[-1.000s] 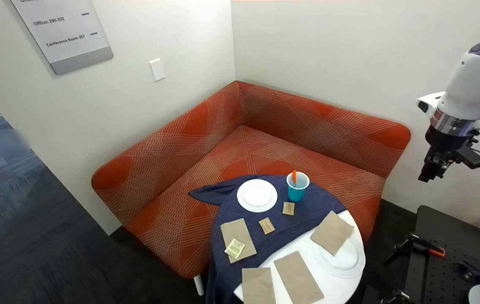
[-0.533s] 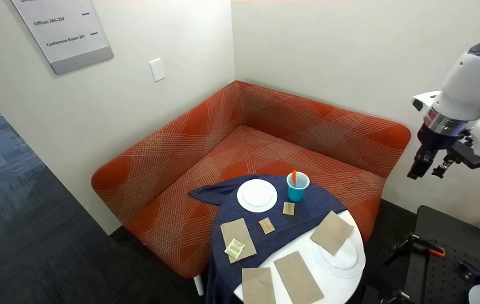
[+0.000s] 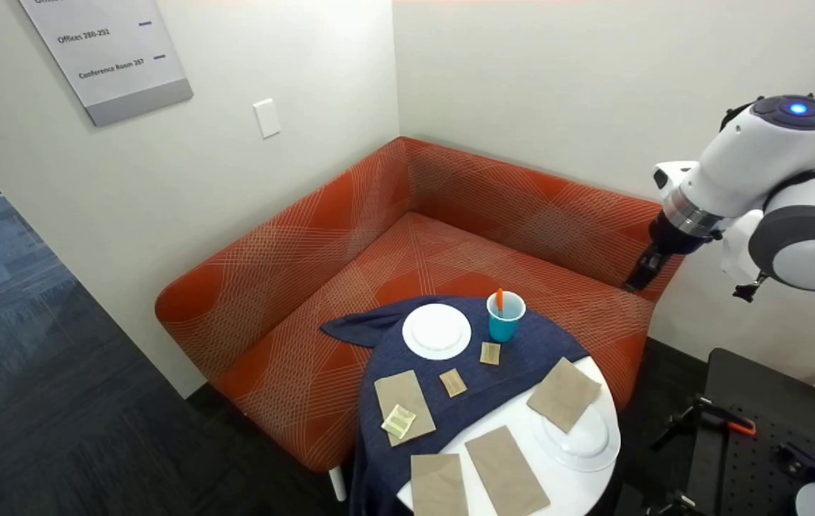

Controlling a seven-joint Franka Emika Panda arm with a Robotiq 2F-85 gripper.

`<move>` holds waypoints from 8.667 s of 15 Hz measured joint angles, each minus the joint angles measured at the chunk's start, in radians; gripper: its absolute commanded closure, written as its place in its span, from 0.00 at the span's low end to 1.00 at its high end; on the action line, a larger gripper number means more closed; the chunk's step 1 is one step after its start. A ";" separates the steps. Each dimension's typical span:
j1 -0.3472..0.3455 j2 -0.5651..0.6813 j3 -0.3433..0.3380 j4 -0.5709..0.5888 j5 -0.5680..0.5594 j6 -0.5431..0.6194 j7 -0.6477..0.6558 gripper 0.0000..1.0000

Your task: Put the marker on the table

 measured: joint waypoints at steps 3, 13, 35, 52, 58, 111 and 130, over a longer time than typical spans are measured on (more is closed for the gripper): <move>0.000 0.112 0.007 0.058 0.005 0.116 0.047 0.00; 0.011 0.459 0.006 0.278 0.085 0.291 0.121 0.00; 0.062 0.914 -0.009 0.516 0.276 0.499 0.118 0.00; 0.145 0.999 -0.059 0.517 0.396 0.646 0.123 0.25; 0.165 1.009 -0.079 0.520 0.417 0.646 0.124 0.56; 0.252 1.222 -0.169 0.725 0.469 0.614 0.166 0.96; 0.646 1.164 -0.470 0.574 0.472 0.637 0.245 0.96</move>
